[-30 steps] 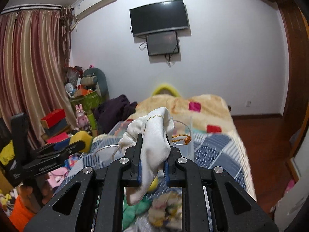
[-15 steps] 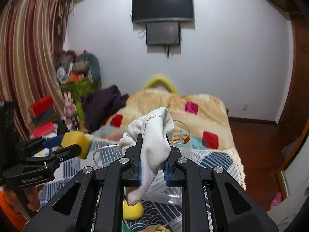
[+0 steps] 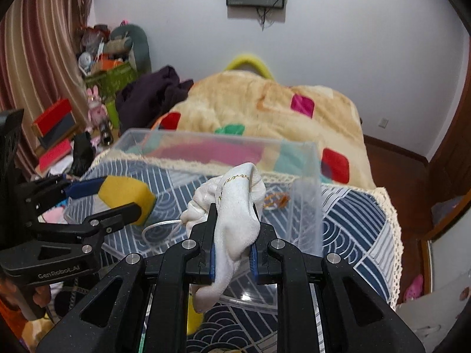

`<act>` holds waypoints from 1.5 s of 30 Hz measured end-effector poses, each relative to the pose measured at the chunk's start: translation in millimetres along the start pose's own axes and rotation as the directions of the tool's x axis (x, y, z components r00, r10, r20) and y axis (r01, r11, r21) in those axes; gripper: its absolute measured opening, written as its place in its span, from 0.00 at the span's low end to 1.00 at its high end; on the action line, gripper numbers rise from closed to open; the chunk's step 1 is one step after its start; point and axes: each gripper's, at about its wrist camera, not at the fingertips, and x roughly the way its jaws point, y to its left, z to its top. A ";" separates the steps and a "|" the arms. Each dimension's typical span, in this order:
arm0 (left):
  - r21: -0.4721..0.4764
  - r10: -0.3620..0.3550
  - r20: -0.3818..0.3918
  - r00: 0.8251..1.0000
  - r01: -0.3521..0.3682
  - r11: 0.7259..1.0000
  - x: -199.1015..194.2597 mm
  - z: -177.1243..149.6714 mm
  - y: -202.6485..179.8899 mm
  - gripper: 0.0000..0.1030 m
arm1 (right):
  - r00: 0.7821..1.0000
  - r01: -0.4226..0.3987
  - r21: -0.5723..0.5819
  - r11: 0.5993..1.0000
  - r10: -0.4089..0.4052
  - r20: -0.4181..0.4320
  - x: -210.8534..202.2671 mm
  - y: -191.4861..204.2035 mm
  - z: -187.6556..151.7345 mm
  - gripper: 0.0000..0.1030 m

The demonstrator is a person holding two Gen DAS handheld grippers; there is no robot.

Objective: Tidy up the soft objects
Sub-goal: 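Carry the sponge with the left tool into the clear box while the right tool drops the bag in, then grasp the black knit hat with the left tool while the right tool grasps the floral cloth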

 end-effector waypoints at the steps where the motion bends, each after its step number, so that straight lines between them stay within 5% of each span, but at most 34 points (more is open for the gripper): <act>1: 0.005 0.001 -0.002 1.000 -0.001 1.000 0.0 -1.0 -0.7 0.58 | 1.000 0.005 -0.012 1.000 -0.005 -0.007 0.6 1.7 -1.9 0.16; 7: 0.039 -0.001 0.023 1.000 0.000 0.999 -11.5 -2.8 -7.5 0.68 | 1.000 0.016 -0.021 1.000 -0.016 -0.003 -6.1 -0.4 -6.7 0.23; 11: 0.031 -0.018 0.046 0.999 0.017 0.999 -27.7 -2.8 -7.8 0.69 | 0.999 -0.005 0.005 1.000 0.005 0.035 -17.8 -4.8 -5.7 0.40; 15: 0.019 -0.025 0.098 0.995 0.023 1.000 -53.5 -4.6 -8.3 0.86 | 0.995 0.008 0.002 1.000 -0.009 0.102 -41.0 -4.2 -7.7 0.55; 28: 0.043 -0.024 0.236 0.971 0.014 0.999 -132.7 -39.5 -6.5 0.98 | 0.971 0.002 0.003 1.000 -0.003 0.238 -103.1 -6.8 -36.5 0.70; 34: 0.043 -0.018 0.155 0.988 0.011 0.999 -123.5 -81.0 -3.0 0.98 | 0.975 0.016 0.004 1.000 -0.017 0.221 -108.7 -10.6 -66.8 0.74; 45: 0.009 -0.046 0.002 0.999 0.046 0.999 -85.5 -143.6 -7.8 0.98 | 0.998 0.016 0.036 0.999 -0.018 0.055 -70.5 -19.4 -108.8 0.74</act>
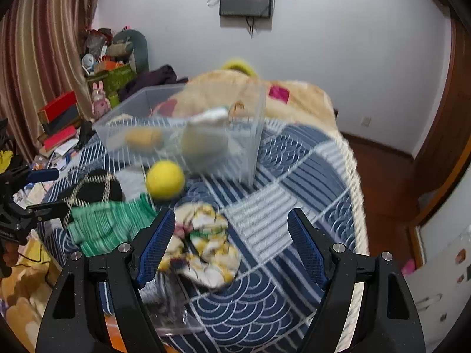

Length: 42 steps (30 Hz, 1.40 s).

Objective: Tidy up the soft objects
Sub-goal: 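Grasp the black knit hat with the left tool while the right tool grasps the floral cloth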

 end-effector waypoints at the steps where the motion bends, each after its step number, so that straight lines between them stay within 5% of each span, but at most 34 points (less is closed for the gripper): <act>1: 0.000 -0.001 0.002 1.000 0.001 1.000 0.6 -2.4 -1.0 0.98 | 1.000 -0.012 0.007 1.000 0.013 -0.011 2.4 0.4 -2.0 0.74; 5: 0.006 -0.045 0.025 0.999 0.045 0.999 -0.6 -7.6 -5.6 0.95 | 0.998 -0.058 0.022 0.998 0.059 -0.039 8.0 4.0 -16.3 0.73; 7: 0.016 -0.057 0.020 0.998 0.057 0.998 0.2 -7.7 -7.5 0.79 | 0.995 -0.083 0.032 0.996 0.085 -0.053 11.6 5.2 -19.9 0.71; 10: 0.028 -0.063 0.021 0.998 0.063 0.998 0.7 -8.9 -8.4 0.70 | 0.991 -0.107 0.048 0.993 0.110 -0.070 16.6 6.1 -23.6 0.66; 13: 0.044 -0.069 0.022 0.997 0.068 0.997 -0.8 -9.3 -11.0 0.56 | 0.988 -0.127 0.072 0.989 0.133 -0.078 19.0 2.3 -25.0 0.57; 18: 0.073 -0.070 0.034 0.997 0.068 0.995 -5.6 -9.8 -13.6 0.30 | 0.985 -0.133 0.097 0.986 0.143 -0.101 25.9 -1.6 -26.1 0.29; 25: 0.086 -0.056 0.046 0.997 0.052 0.995 -12.6 -9.0 -12.4 0.18 | 0.989 -0.120 0.112 0.986 0.128 -0.070 19.3 -3.6 -25.9 0.13; 42: 0.046 -0.082 0.194 0.978 0.074 0.996 -54.3 38.2 -7.2 0.13 | 0.988 -0.095 0.104 0.990 0.080 0.132 -32.6 -11.0 3.8 0.12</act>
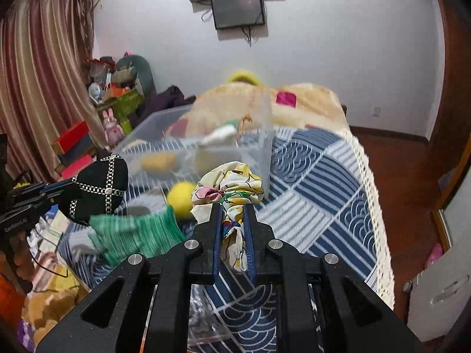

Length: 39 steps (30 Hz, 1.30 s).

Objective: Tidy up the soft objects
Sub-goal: 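Grasp the black knit hat with the left tool while the right tool grasps the floral cloth, then lower the hat with the left tool into the box while the right tool releases the cloth there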

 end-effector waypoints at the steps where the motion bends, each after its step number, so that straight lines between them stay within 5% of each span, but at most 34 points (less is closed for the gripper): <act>1: -0.005 -0.001 0.015 1.000 0.001 1.000 -2.6 5.6 1.1 0.13 | 1.000 0.001 0.000 1.000 -0.001 0.007 -0.8 1.7 4.7 0.12; 8: 0.000 0.017 0.097 0.995 -0.017 1.000 -9.5 41.1 6.1 0.13 | 0.996 -0.021 0.001 1.000 0.021 0.083 -6.5 9.6 32.6 0.12; 18: 0.000 0.023 0.119 0.993 -0.024 1.000 20.1 83.9 13.7 0.13 | 0.992 -0.049 -0.045 0.998 0.053 0.112 16.1 30.3 76.2 0.12; 39: 0.000 0.094 -0.097 0.991 -0.095 0.995 154.5 85.5 28.8 0.13 | 0.991 0.013 -0.145 0.989 -0.032 -0.130 118.5 46.7 84.2 0.12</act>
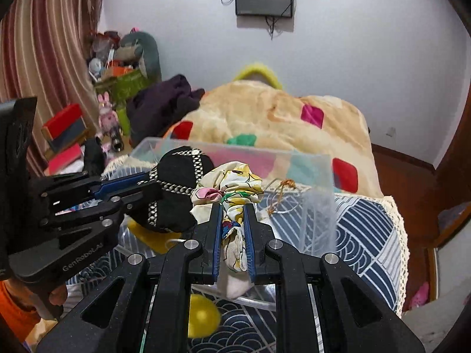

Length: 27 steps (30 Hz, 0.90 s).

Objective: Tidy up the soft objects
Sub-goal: 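Lower the hat with the left tool into the box while the right tool releases the cloth there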

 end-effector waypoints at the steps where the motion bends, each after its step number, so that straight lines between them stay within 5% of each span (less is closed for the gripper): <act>1: -0.001 -0.003 -0.006 1.000 0.003 1.000 2.9 -0.1 0.4 0.13 | 1.000 0.002 -0.007 1.000 -0.002 -0.008 2.8 1.0 0.4 0.12; 14: -0.002 -0.029 -0.052 0.998 0.029 1.000 2.4 -7.7 0.0 0.20 | 0.999 0.026 -0.065 0.998 -0.028 -0.034 1.1 9.4 -4.7 0.22; 19: 0.005 -0.037 -0.015 0.999 0.037 0.999 -21.2 -8.9 -4.7 0.44 | 0.999 0.051 -0.083 0.995 -0.050 0.023 -18.6 11.4 -5.4 0.41; 27: 0.057 -0.025 0.089 0.996 0.020 0.998 -76.7 -12.9 -18.8 0.65 | 0.989 0.069 -0.070 0.995 -0.059 0.136 -63.8 8.8 -6.7 0.59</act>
